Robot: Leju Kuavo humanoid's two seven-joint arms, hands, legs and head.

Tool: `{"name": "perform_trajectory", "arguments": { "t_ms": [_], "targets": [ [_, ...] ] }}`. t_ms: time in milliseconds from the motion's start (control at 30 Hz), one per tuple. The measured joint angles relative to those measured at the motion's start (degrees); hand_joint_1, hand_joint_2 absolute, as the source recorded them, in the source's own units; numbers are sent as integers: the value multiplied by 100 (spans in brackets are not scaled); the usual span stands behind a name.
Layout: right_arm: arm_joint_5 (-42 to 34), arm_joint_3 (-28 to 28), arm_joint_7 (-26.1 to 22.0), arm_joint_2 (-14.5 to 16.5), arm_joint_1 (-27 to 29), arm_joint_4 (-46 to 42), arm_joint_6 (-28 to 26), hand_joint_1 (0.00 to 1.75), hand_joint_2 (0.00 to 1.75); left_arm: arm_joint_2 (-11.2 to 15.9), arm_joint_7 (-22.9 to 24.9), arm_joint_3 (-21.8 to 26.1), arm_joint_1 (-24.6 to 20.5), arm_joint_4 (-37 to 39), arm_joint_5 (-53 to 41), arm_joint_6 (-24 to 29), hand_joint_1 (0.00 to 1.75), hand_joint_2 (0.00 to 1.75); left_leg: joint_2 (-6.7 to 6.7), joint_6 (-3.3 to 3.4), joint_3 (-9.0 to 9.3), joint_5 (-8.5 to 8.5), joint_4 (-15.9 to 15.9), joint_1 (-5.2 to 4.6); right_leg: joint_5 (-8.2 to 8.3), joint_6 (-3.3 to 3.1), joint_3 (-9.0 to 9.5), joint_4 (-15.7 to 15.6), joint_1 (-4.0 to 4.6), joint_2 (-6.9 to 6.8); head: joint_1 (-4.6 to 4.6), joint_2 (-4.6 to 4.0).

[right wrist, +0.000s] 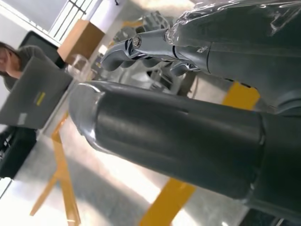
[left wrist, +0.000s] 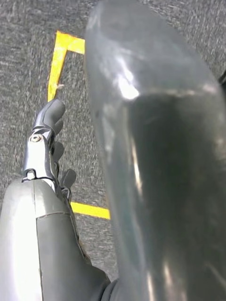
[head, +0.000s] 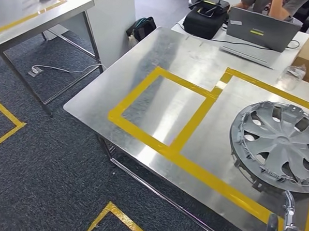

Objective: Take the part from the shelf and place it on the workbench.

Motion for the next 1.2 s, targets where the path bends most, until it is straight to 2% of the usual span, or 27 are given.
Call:
{"name": "perform_trajectory", "arguments": {
  "t_ms": [33,67,133,167,200,267,333,367,400,433,467,533,567,600,633,700,767,833,867,900,967,1000,1033,1100,1133,1167,1200],
  "targets": [
    [74,-92,-11,76,-7,63,74,0,0,-17,19,15,1,-37,-17,13,0,0,106,12,219,26,-338,1,35,47,-30,21,3,-65,-2,0],
    [150,-186,-24,153,-23,134,139,0,0,-31,44,33,5,-69,-33,27,0,0,152,47,322,14,-541,-16,72,92,-55,38,3,-135,-7,0],
    [259,-356,-52,285,-71,285,206,0,0,-40,104,74,46,-110,-55,51,0,0,45,183,274,13,-637,-62,134,185,-88,49,-34,-238,-2,0],
    [278,-419,-61,330,-92,354,222,0,0,-44,130,93,84,-128,-68,55,0,0,-10,247,228,41,-640,-75,85,217,-120,82,-61,-171,0,0],
    [295,-476,-54,364,-103,419,233,0,0,-40,156,113,121,-152,-82,57,0,0,-61,319,185,83,-642,-86,-53,236,-172,203,-79,-31,10,0],
    [354,-597,14,421,-118,585,251,0,0,-36,209,158,166,-229,-133,58,0,0,-174,434,76,184,-645,-125,-548,223,-381,817,-70,332,16,0],
    [449,-737,106,463,-161,834,257,0,0,-40,278,219,186,-323,-192,60,0,0,-316,493,-57,293,-641,-187,-942,160,-570,1542,-10,485,17,0],
    [494,-806,146,478,-195,977,259,0,0,-51,318,252,205,-370,-223,63,0,0,-386,506,-127,350,-639,-217,-981,116,-565,1687,28,510,16,0],
    [535,-870,178,490,-229,1120,256,0,0,-62,348,286,232,-415,-253,69,0,0,-458,513,-195,407,-638,-240,-907,65,-450,1604,69,531,15,0],
    [567,-928,201,502,-257,1255,250,0,0,-73,373,321,263,-461,-280,78,0,0,-532,515,-262,464,-636,-257,-761,12,-226,1305,105,572,14,-1],
    [595,-980,220,511,-279,1376,241,0,0,-85,395,354,294,-512,-315,86,0,0,-607,511,-323,518,-632,-267,-625,-38,62,874,132,678,15,-1],
    [642,-1061,251,531,-321,1575,221,0,0,-109,447,428,343,-632,-417,95,0,0,-737,488,-422,622,-626,-279,-502,-103,563,104,141,952,8,-1],
    [666,-1091,274,539,-345,1658,216,0,0,-120,473,469,363,-690,-480,94,0,0,-797,466,-453,674,-629,-272,-503,-115,677,-83,144,1035,7,0],
    [695,-1113,304,545,-371,1733,214,0,0,-132,508,514,387,-747,-553,91,0,0,-855,437,-479,728,-638,-262,-493,-124,710,-149,151,1036,3,0],
    [727,-1129,337,550,-399,1798,216,0,0,-141,542,563,421,-797,-627,83,0,0,-917,405,-495,781,-648,-252,-450,-134,676,-169,163,968,5,0],
    [766,-1159,437,560,-468,1911,226,0,0,-178,669,672,523,-945,-814,56,0,0,-800,352,-563,657,-548,-248,-354,-196,639,-238,166,817,-12,0],
    [734,-1191,562,571,-530,2007,236,0,0,-240,846,793,648,-1187,-1011,18,0,0,-500,307,-739,172,-30,-235,-262,-256,580,-287,171,647,-38,0],
    [693,-1234,648,575,-587,2079,234,0,0,-309,989,906,756,-1451,-1152,-22,0,0,-359,242,-938,-278,739,-176,-183,-270,468,-297,184,468,-49,0],
    [680,-1261,676,575,-619,2110,230,0,0,-336,1031,952,803,-1557,-1191,-37,0,0,-339,203,-958,-331,986,-133,-141,-259,411,-297,183,379,-51,0],
    [672,-1293,700,575,-650,2139,227,0,0,-359,1058,992,848,-1647,-1217,-46,0,0,-324,156,-883,-257,1052,-80,-100,-236,353,-294,178,298,-49,0],
    [663,-1367,733,574,-693,2187,222,0,0,-396,1082,1055,922,-1796,-1242,-60,0,0,-209,21,-425,64,582,49,-20,-163,253,-269,158,163,-48,0],
    [662,-1405,744,571,-698,2199,223,0,0,-431,1085,1077,937,-1863,-1249,-66,0,0,-69,-55,-87,146,148,112,12,-119,206,-244,159,109,-60,0],
    [658,-1433,772,570,-689,2229,239,0,0,-455,1085,1099,938,-1928,-1251,-70,0,0,48,-73,201,149,-287,136,52,-70,174,-215,162,50,-58,0],
    [652,-1458,861,581,-635,2359,295,0,0,-495,1085,1130,927,-2019,-1257,-77,0,0,132,0,455,79,-754,101,135,33,134,-184,147,-95,-44,1],
    [650,-1453,904,598,-602,2445,324,0,0,-492,1087,1147,938,-2045,-1258,-80,0,0,67,87,421,82,-795,52,173,80,130,-177,111,-172,-23,1],
    [658,-1443,938,620,-577,2518,348,0,0,-494,1090,1163,966,-2061,-1259,-96,0,0,6,152,372,113,-783,24,160,124,110,-164,63,-164,-23,1],
    [681,-1430,984,637,-562,2576,383,0,0,-497,1098,1185,997,-2084,-1258,-141,0,0,-46,216,330,139,-789,-2,64,153,62,-89,22,-59,-26,1]
  ]
}}
